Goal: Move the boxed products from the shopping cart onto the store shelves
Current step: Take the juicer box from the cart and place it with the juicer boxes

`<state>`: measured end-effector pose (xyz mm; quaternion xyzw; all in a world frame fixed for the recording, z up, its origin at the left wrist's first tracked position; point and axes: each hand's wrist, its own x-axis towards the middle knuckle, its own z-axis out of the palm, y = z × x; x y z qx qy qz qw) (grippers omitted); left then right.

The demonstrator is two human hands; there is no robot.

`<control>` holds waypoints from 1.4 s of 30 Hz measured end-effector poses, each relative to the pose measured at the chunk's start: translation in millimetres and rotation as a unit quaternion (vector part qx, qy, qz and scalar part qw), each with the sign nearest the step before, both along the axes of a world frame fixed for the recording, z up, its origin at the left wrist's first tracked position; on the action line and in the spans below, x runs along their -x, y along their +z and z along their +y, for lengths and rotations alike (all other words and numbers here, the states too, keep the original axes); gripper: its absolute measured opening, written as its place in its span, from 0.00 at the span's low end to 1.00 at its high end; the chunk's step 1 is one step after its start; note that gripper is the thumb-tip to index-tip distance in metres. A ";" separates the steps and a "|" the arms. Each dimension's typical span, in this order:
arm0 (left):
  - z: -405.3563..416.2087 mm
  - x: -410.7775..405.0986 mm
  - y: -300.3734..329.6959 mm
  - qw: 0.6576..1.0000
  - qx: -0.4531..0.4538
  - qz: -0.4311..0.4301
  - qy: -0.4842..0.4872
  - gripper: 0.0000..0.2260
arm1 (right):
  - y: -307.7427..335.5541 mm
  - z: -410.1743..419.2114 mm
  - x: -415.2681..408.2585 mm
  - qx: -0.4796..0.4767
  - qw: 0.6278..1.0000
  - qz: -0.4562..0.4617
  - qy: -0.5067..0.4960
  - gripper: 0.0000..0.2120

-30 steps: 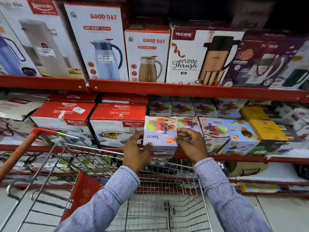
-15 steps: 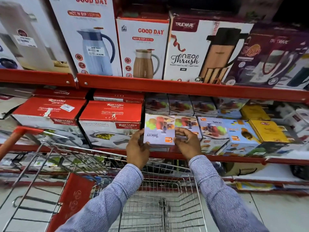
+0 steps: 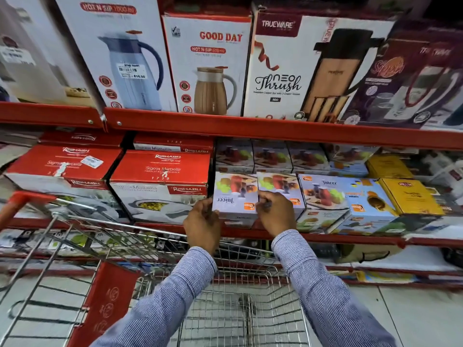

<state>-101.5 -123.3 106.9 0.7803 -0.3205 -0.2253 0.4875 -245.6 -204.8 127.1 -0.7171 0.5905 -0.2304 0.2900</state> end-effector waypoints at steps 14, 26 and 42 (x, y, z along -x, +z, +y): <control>-11.5 10.5 -2.7 0.991 0.060 0.056 0.106 0.09 | 28.5 -56.2 -14.7 0.137 0.912 0.351 0.162 0.26; -7.6 6.3 -11.2 0.990 0.054 0.087 0.098 0.15 | 26.2 -85.4 -16.7 0.105 0.862 0.408 0.282 0.61; -2.2 -3.9 -9.7 0.994 0.063 0.070 0.058 0.13 | 38.9 -75.7 -22.8 0.091 0.857 0.419 0.286 0.55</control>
